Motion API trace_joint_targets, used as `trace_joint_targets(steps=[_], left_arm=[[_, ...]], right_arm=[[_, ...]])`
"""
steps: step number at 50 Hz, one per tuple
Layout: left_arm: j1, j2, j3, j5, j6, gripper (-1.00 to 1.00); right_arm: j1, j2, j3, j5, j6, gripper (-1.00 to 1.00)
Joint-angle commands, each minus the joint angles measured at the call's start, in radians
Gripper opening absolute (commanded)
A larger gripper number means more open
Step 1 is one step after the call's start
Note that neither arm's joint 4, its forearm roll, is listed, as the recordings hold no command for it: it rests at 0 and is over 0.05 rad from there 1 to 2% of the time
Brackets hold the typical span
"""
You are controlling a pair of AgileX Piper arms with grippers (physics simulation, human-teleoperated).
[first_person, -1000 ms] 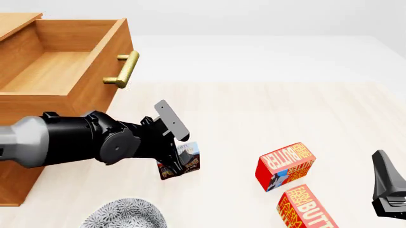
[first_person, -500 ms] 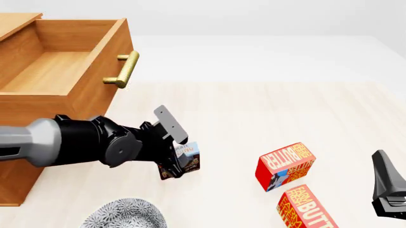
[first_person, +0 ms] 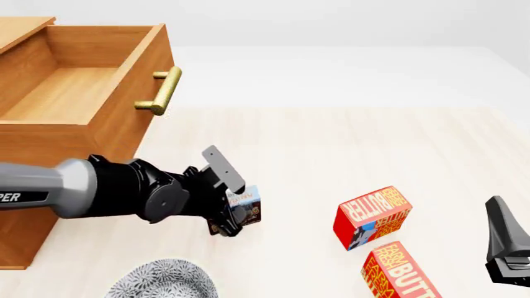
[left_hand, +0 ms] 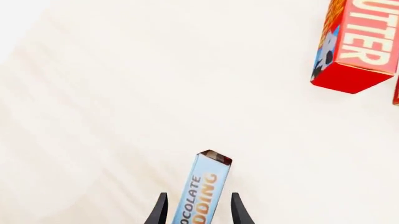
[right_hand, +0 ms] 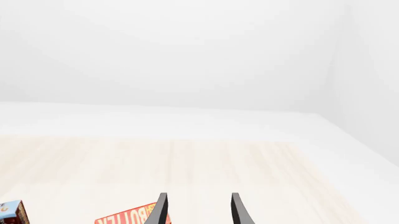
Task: Put the chocolate pudding in the top drawer of the cabinet and close it.
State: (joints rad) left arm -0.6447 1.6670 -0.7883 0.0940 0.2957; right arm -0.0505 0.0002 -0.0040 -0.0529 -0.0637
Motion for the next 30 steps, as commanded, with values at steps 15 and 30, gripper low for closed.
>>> trace_joint_targets(steps=[15, 30], left_arm=[[-0.019, -0.053, 0.065, -0.037, -0.024, -1.0], [-0.087, -0.159, 0.053, 0.038, -0.022, -1.0]], right_arm=[[0.009, 0.0, 0.001, 0.01, 0.013, 1.0], [0.009, 0.0, 0.001, 0.01, 0.013, 1.0]])
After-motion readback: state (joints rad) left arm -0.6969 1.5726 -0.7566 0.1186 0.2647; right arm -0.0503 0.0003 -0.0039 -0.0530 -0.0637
